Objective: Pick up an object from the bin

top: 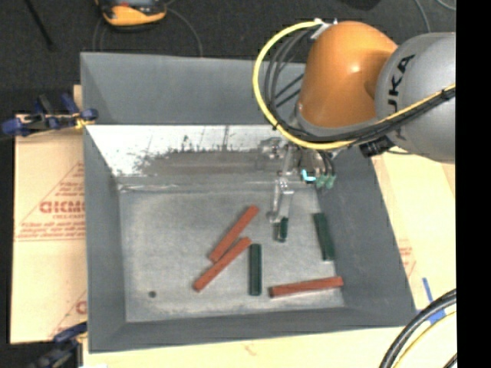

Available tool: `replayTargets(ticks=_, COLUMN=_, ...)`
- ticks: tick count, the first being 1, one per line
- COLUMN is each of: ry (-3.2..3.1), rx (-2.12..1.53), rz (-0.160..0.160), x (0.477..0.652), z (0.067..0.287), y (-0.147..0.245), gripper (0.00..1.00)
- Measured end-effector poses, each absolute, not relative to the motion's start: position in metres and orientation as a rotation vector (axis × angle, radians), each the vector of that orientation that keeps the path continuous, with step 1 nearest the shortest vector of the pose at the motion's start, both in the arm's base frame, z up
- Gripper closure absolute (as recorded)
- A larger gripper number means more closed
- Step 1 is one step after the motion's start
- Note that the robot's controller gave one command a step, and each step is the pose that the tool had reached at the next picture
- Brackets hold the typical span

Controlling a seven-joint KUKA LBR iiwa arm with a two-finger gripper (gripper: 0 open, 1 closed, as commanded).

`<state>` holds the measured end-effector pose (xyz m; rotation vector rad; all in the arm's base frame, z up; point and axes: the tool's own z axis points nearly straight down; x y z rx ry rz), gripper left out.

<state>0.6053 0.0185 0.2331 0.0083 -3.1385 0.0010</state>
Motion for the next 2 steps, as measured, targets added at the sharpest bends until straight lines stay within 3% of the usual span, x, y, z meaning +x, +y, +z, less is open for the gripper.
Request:
replayTargets(ticks=1, ry=-3.147, rx=0.008, rz=0.000, x=0.607, z=0.238, y=0.019, gripper=0.00)
replayTargets(ticks=2, ry=-3.151, rx=0.095, rz=0.002, x=0.599, z=0.196, y=0.025, gripper=0.00)
